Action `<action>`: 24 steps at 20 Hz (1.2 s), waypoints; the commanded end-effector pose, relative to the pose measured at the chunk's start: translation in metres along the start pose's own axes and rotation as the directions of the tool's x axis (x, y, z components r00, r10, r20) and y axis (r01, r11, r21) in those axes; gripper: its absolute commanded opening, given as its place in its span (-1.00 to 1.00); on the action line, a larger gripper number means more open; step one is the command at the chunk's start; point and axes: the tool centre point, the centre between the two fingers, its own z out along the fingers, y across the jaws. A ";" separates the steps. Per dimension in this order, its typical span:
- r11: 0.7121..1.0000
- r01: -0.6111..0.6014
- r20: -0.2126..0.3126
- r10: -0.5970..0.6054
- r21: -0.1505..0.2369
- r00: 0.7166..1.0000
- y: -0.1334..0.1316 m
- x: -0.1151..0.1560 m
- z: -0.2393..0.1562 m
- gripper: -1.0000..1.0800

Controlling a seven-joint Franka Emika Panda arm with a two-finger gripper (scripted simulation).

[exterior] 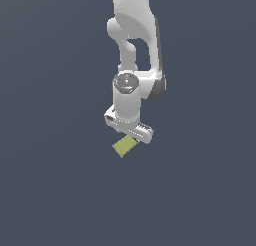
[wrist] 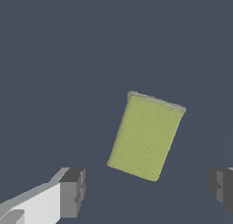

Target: Pick up the object and move it to a goal position.

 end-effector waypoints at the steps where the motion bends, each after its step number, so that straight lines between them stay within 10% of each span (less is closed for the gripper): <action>1: 0.997 -0.073 -0.003 0.073 -0.003 0.997 0.004 0.002 0.011 0.92; 24: 0.958 -0.287 -0.016 0.287 -0.015 0.958 0.018 0.006 0.052 0.92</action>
